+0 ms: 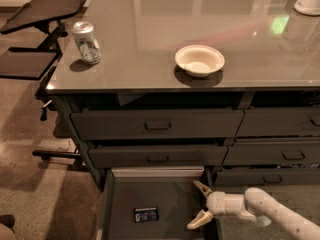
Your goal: Pick rxbar blueberry from bottom drawer and place on counter
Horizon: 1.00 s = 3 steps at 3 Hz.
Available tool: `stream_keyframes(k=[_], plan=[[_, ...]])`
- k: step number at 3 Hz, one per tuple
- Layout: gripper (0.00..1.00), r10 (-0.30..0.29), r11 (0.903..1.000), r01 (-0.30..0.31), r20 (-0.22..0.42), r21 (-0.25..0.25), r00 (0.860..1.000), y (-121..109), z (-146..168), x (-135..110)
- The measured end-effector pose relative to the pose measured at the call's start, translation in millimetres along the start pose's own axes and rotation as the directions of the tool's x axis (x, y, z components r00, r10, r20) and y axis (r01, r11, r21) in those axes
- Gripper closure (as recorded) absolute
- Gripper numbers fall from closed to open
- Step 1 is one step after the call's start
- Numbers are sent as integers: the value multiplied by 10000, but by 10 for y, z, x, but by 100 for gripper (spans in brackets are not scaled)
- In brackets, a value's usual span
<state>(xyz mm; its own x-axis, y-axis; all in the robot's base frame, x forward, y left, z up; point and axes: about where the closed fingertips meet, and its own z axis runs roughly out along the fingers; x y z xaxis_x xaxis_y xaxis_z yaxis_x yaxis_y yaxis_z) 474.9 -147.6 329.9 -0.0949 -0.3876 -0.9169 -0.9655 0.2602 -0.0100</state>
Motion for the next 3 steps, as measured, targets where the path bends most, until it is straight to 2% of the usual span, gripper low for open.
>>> stream_keyframes(k=[1, 2, 3], plan=[[0, -127, 9997, 140, 587, -217, 9982, -16, 438, 80], [0, -271, 9986, 316, 1011, -429, 9945, 101, 829, 70], [0, -433, 9971, 494, 1021, -575, 9938, 205, 1200, 73]])
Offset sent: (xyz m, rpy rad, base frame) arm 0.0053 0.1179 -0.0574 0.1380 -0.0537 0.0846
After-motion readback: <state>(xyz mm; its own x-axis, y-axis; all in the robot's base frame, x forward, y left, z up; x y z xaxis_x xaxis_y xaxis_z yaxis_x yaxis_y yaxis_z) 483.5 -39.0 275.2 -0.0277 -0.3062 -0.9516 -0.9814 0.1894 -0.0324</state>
